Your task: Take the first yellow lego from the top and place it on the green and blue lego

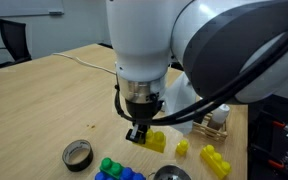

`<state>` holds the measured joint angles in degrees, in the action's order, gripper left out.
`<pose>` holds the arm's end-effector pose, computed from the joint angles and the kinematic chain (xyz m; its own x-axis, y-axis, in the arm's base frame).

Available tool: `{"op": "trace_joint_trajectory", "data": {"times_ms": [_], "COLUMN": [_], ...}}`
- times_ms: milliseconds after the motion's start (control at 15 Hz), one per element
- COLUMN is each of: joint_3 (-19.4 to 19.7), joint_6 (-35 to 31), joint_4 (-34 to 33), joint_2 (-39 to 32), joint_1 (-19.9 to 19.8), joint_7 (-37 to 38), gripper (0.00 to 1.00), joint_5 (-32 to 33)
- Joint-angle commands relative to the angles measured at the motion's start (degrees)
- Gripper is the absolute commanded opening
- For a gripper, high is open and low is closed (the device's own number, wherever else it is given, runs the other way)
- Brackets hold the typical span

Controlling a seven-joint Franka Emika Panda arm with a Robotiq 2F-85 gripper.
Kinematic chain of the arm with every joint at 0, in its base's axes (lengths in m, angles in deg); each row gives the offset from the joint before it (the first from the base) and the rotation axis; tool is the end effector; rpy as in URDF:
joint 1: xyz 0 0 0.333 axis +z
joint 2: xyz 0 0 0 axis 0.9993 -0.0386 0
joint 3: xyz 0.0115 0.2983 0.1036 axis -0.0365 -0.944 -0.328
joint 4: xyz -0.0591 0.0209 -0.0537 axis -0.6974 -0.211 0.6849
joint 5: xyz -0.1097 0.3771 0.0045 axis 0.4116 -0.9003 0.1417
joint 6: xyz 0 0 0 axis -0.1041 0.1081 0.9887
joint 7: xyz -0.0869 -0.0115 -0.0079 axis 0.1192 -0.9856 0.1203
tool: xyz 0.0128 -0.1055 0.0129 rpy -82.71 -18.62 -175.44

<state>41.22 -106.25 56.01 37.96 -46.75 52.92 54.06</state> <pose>0.4805 0.4815 0.2789 0.9224 0.3863 0.0010 0.3837 -0.9165 0.1133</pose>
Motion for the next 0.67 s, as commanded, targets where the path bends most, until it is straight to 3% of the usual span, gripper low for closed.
{"op": "trace_joint_trajectory", "data": {"times_ms": [0, 600], "joint_3": [-1.3, -1.1], "joint_6": [3.0, 1.5], "joint_4": [-4.3, -8.6], "joint_2": [-2.7, -5.1], "joint_1": [-0.1, 2.1], "joint_7": [0.5, 0.9], "gripper": [0.10, 0.10], "joint_5": [-0.5, 0.4]}}
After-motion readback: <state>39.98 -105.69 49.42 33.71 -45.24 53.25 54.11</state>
